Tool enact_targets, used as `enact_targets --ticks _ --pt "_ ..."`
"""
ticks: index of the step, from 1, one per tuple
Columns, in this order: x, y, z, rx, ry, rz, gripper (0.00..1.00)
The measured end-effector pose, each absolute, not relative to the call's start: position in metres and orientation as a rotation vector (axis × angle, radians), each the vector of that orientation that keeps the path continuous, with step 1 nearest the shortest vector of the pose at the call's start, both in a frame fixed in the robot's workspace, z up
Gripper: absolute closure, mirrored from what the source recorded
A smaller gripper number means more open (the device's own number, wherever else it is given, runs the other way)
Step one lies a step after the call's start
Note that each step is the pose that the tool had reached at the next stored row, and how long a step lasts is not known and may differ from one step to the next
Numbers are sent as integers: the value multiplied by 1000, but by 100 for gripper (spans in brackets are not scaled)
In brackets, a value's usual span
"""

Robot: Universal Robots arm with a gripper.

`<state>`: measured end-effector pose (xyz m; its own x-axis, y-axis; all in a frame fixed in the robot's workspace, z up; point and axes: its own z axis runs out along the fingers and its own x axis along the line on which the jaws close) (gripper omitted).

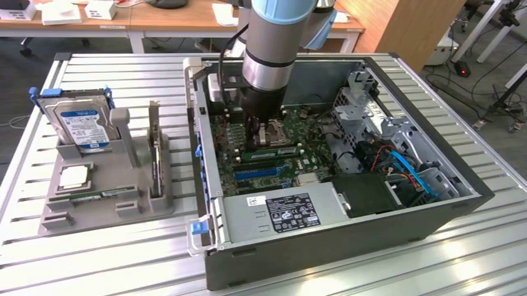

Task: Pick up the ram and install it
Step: 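Press down the ram until it locks into place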

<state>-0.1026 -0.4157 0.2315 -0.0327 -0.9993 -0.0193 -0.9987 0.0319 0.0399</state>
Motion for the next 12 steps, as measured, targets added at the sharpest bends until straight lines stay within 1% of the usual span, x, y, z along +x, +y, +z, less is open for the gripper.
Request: enact_targets --ticks 12 --pt "-104 -413 231 2175 -2247 -66 91"
